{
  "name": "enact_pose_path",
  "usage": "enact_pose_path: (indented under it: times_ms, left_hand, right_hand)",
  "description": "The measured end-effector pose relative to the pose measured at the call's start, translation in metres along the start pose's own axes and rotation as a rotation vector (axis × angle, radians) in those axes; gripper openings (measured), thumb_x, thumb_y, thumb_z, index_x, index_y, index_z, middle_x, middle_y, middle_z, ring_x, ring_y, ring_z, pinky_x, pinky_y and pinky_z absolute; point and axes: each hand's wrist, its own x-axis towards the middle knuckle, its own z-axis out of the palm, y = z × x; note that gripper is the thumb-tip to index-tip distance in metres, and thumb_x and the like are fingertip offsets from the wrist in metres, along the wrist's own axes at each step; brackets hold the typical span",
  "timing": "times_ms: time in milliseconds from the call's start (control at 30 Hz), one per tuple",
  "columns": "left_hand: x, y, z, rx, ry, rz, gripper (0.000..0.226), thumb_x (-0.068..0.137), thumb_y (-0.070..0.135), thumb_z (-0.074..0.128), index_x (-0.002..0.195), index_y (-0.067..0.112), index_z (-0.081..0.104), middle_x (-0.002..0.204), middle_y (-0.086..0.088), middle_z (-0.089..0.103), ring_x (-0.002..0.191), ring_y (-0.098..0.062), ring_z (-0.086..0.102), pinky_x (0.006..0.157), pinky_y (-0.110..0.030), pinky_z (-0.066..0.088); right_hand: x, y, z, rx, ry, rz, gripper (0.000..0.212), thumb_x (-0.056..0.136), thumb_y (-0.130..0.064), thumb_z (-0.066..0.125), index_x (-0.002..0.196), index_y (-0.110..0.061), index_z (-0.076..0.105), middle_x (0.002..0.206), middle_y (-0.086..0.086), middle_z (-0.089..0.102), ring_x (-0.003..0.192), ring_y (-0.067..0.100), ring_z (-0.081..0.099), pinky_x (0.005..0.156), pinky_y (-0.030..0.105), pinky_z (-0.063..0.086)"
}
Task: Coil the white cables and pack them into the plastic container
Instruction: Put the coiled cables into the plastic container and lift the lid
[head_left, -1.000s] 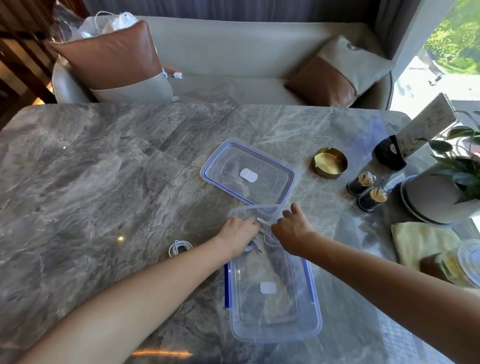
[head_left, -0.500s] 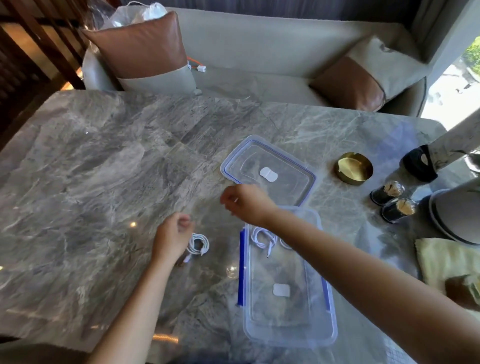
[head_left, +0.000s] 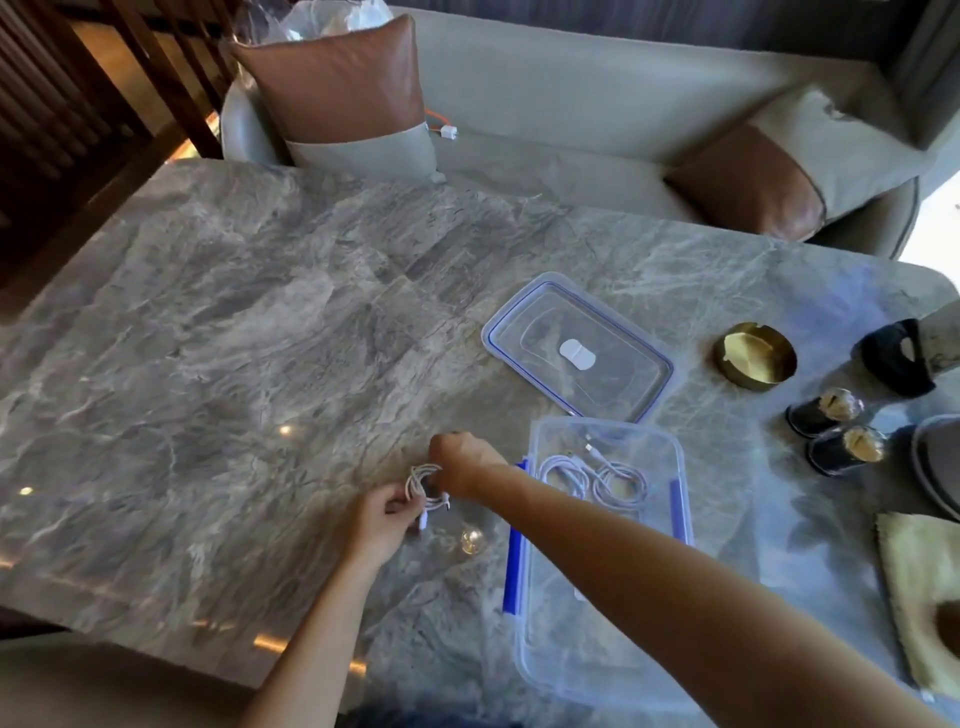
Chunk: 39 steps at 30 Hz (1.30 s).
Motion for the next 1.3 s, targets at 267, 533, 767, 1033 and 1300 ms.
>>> enact_pose_path:
  times_ms: [267,533,767,1033,1300]
  left_hand:
    - [-0.038,0.083,0.002,-0.308,-0.189,0.059,0.009,0.089,0.015,0.058,0.085,0.017,0.065,0.074,0.006,0.076,0.068,-0.006,0.069,0.064,-0.016,0.053]
    - [-0.051,0.137,0.071,-0.001,-0.485,0.063,0.015,0.086,0.006,0.061,0.095,0.008,0.049,0.071,-0.01,0.064,0.037,-0.005,0.056,0.037,-0.016,0.042]
    - [-0.053,0.12,0.138,0.547,-0.719,0.061,0.026,0.075,0.017,0.068,0.071,0.016,0.043,0.045,0.001,0.06,0.031,-0.007,0.054,0.032,-0.016,0.04]
    - [-0.054,0.091,0.163,0.894,-0.628,0.019,0.013,0.086,-0.006,0.044,0.086,-0.005,0.057,0.089,-0.026,0.072,0.064,-0.031,0.07,0.067,-0.042,0.06]
    - [-0.055,0.089,0.164,1.196,-0.517,0.198,0.066,0.088,0.002,0.047,0.143,-0.003,0.012,0.127,-0.025,0.054,0.115,-0.04,0.055,0.09,-0.044,0.046]
  right_hand:
    - [-0.045,0.014,-0.09,0.212,0.121,-0.111,0.007,0.085,-0.01,0.061,0.088,-0.016,0.06,0.094,0.013,0.071,0.07,0.02,0.067,0.069,0.027,0.057]
    - [-0.118,0.101,-0.115,0.461,-0.07,0.123,0.01,0.087,0.004,0.057,0.09,-0.005,0.057,0.07,0.015,0.063,0.058,0.021,0.061,0.063,0.03,0.057]
    - [-0.132,0.138,-0.071,0.224,-0.209,0.252,0.014,0.087,0.003,0.054,0.076,-0.005,0.057,0.074,0.021,0.068,0.037,0.003,0.059,0.042,0.014,0.05]
    - [-0.116,0.141,-0.014,-0.284,-0.053,0.212,0.022,0.083,-0.012,0.059,0.104,-0.005,0.065,0.111,0.017,0.066,0.106,0.032,0.063,0.084,0.037,0.051]
    - [-0.113,0.148,0.0,-0.316,-0.002,0.183,0.023,0.087,-0.006,0.051,0.106,-0.004,0.063,0.112,0.019,0.065,0.104,0.036,0.063,0.083,0.037,0.05]
